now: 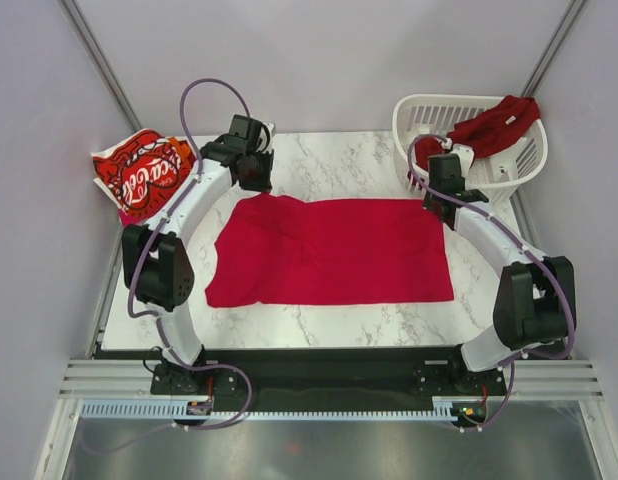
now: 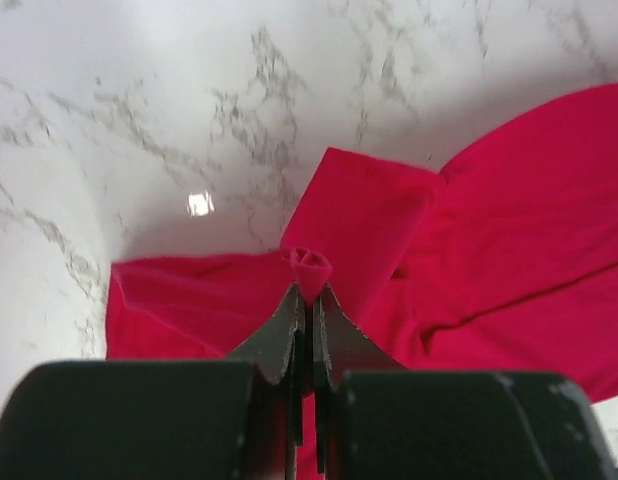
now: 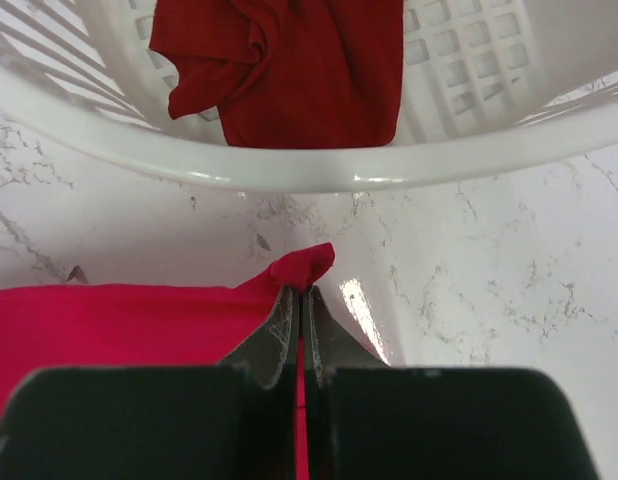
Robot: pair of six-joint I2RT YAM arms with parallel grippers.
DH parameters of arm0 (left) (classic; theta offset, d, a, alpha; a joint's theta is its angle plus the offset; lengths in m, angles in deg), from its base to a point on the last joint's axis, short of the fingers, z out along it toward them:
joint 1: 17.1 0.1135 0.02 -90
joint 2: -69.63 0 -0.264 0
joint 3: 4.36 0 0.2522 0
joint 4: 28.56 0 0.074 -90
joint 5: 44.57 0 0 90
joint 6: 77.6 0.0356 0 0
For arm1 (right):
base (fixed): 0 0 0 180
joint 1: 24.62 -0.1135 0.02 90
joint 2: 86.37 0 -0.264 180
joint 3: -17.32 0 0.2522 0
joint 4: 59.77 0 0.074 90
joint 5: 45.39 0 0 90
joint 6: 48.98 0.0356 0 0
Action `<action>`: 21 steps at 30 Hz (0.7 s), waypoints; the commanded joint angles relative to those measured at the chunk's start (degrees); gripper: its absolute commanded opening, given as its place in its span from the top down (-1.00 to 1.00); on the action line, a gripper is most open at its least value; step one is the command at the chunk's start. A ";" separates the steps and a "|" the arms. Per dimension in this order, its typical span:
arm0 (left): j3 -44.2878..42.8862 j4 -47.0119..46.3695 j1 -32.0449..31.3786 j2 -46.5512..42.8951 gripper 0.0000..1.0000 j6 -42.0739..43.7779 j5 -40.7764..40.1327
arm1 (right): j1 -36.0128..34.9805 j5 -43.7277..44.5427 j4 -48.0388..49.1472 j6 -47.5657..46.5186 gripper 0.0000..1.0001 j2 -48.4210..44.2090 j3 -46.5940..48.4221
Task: Fold and stack the t-shirts
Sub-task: Fold the tshirt
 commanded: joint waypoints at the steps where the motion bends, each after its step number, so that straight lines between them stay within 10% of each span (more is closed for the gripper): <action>1: 6.23 -0.04 -1.35 -8.04 0.95 0.83 -2.59 | 0.25 -1.81 -0.28 0.34 1.00 -5.81 -1.90; 21: 38.22 4.88 -2.50 -38.11 0.95 -6.73 -4.88 | 3.49 -3.05 -6.35 12.03 1.00 -19.08 -21.50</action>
